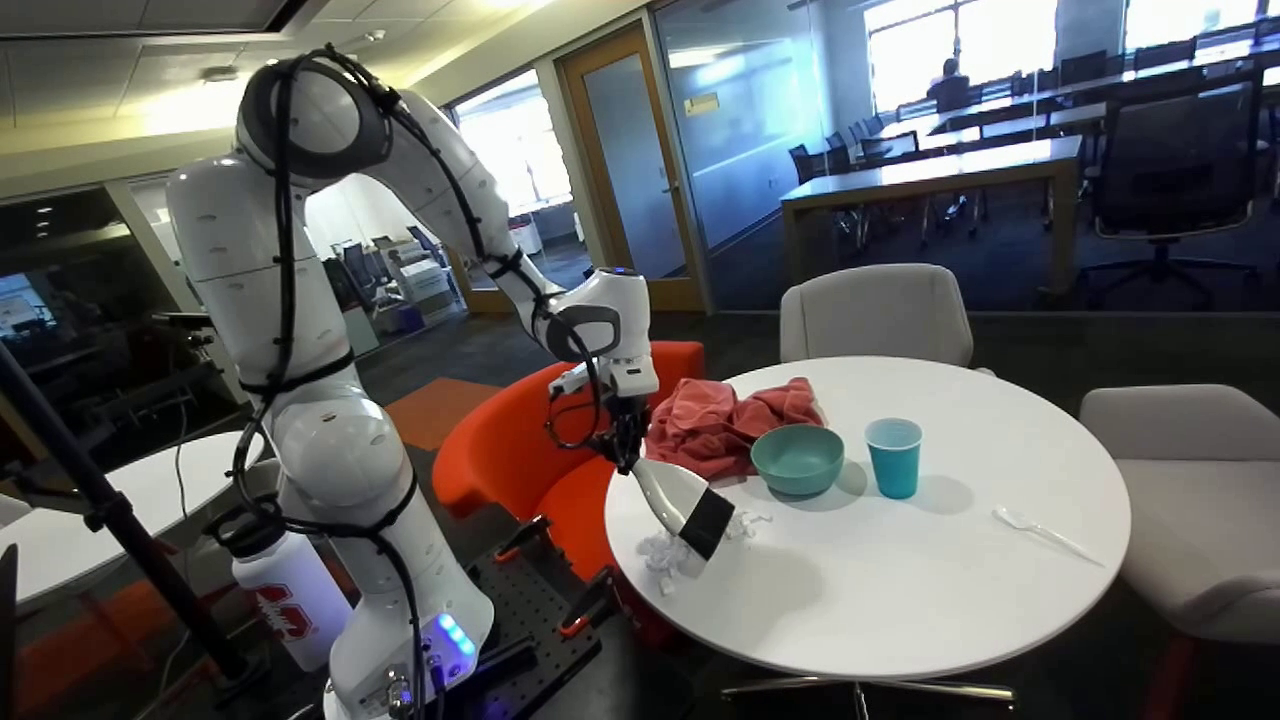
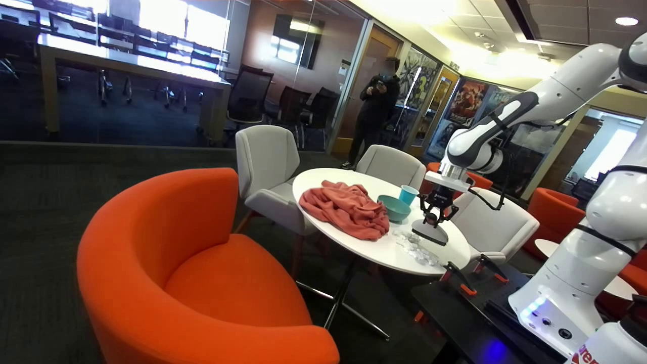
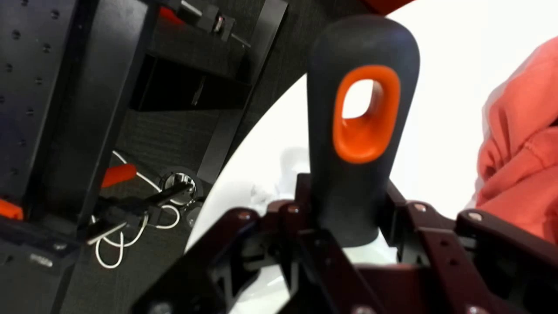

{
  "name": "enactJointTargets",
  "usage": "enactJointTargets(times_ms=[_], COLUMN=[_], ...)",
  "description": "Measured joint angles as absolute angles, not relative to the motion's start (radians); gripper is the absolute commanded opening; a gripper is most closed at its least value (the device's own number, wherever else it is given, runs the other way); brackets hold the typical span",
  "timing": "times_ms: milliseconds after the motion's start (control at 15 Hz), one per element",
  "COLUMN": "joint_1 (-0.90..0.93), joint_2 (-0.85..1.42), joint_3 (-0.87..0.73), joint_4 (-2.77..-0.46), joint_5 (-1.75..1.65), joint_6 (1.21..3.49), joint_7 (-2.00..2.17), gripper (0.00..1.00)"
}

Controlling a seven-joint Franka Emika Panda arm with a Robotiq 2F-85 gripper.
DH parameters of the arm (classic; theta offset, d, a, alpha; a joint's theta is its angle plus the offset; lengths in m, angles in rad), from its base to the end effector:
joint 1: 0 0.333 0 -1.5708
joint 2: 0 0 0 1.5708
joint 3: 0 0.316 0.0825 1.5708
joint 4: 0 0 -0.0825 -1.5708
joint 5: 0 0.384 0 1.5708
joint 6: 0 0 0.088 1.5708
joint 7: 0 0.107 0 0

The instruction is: Use the brush to sweep the papers on the table

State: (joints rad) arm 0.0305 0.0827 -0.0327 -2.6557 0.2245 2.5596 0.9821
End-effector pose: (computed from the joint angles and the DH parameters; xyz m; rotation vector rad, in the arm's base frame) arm 0.4021 -0.0045 0.1992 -2.5875 1.7385 0.3211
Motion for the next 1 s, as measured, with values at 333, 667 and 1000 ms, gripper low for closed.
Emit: enactJointTargets(times_ms=[333, 667, 1000], joint_1=[-0.021, -0.061, -0.072], joint_2=[0.062, 0.161, 0.317], joint_3=[-0.095, -0.121, -0.119], joint_4=[-2.612, -2.497, -2.363], joint_5=[0.123, 0.117, 0.185], joint_6=[2.554, 2.554, 2.542], joint_7=[0.981, 0.918, 0.789], gripper=[0.13, 0.13, 0.13])
